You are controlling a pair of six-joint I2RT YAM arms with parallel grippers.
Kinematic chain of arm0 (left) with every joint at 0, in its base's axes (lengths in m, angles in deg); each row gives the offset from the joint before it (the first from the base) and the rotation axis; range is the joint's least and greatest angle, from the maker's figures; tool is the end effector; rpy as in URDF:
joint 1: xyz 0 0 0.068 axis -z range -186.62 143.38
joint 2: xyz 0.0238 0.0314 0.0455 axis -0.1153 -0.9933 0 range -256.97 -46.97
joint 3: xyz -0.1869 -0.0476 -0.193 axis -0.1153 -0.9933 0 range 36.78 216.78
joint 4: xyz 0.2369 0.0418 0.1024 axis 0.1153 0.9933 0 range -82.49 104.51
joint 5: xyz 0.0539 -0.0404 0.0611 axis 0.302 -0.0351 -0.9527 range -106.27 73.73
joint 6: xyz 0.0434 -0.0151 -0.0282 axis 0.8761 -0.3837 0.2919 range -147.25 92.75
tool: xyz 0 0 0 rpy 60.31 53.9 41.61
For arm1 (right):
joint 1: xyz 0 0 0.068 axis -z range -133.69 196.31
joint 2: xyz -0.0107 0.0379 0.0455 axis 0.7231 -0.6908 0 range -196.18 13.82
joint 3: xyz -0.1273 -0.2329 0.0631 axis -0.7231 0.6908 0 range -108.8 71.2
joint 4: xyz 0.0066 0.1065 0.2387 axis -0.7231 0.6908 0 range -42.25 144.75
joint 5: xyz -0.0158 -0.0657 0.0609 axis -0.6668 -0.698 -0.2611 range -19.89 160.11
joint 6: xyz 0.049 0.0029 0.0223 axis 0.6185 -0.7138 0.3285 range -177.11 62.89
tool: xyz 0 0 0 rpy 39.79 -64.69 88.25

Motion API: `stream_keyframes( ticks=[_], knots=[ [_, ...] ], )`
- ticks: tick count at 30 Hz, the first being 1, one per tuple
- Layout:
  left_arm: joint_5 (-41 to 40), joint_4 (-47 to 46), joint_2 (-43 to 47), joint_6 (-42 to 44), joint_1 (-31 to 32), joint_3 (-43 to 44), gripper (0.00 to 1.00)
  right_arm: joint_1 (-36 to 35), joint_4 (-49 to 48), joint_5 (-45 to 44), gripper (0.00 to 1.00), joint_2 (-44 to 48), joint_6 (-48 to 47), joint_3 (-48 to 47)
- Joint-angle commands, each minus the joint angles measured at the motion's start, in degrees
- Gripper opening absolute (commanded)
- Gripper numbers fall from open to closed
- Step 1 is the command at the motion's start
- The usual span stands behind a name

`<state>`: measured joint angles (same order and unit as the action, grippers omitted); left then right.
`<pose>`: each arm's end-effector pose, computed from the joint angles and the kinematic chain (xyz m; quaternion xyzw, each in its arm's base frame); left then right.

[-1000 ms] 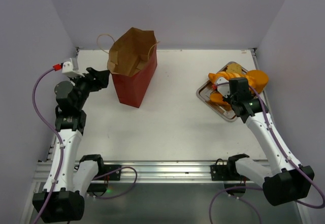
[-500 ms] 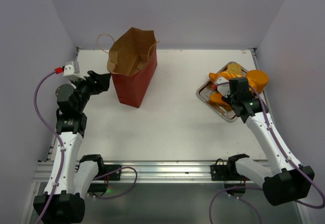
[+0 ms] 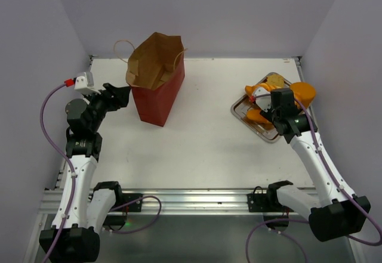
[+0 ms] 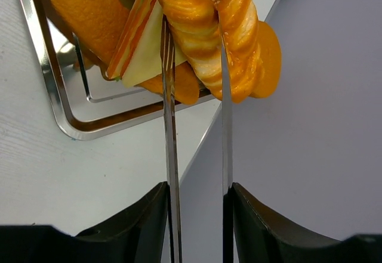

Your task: Take the fake bread out of the paper bag

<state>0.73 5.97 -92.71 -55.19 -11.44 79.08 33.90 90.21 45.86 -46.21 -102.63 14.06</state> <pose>0.1921 0.0057 0.3442 -0.1019 0.7109 -0.2419 0.6524 0.2090 0.0310 0.3140 -0.3682 0.8299 -0.2920 0.3007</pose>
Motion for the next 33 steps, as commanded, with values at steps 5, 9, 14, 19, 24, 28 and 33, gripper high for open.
stream_keyframes(
  ticks=[5, 9, 14, 19, 24, 28, 33],
  knots=[
    [1.11, -0.74, 0.56, -0.01, -0.45, 0.15, 0.79, 0.01, 2.54, 6.76, 0.49, -0.09, -8.62, -4.11],
    [1.02, -0.74, 0.56, -0.01, -0.45, 0.41, 0.79, -0.43, 2.89, 7.37, 0.49, 0.0, -8.62, -4.64],
    [1.02, -0.74, 0.47, -0.01, -0.45, 0.59, 0.79, -0.69, 3.33, 8.16, 0.49, 0.26, -8.45, -5.69],
    [1.02, -0.74, 0.47, -0.01, -0.45, 0.59, 0.79, -0.95, 4.65, 9.57, 0.49, 0.88, -8.1, -6.93],
    [1.2, -0.83, 0.47, -0.18, -0.45, 0.67, 0.79, -0.95, 5.18, 9.92, 0.49, 0.7, -8.18, -6.49],
    [1.2, -0.66, 0.73, -0.01, -0.45, 0.67, 0.79, -1.04, 5.44, 10.71, 0.49, 1.05, -7.92, -6.31],
    [1.46, -0.66, 0.56, -0.09, -0.45, 0.85, 0.79, -1.04, 6.14, 12.38, 0.49, 1.49, -7.48, -7.02]
  ],
)
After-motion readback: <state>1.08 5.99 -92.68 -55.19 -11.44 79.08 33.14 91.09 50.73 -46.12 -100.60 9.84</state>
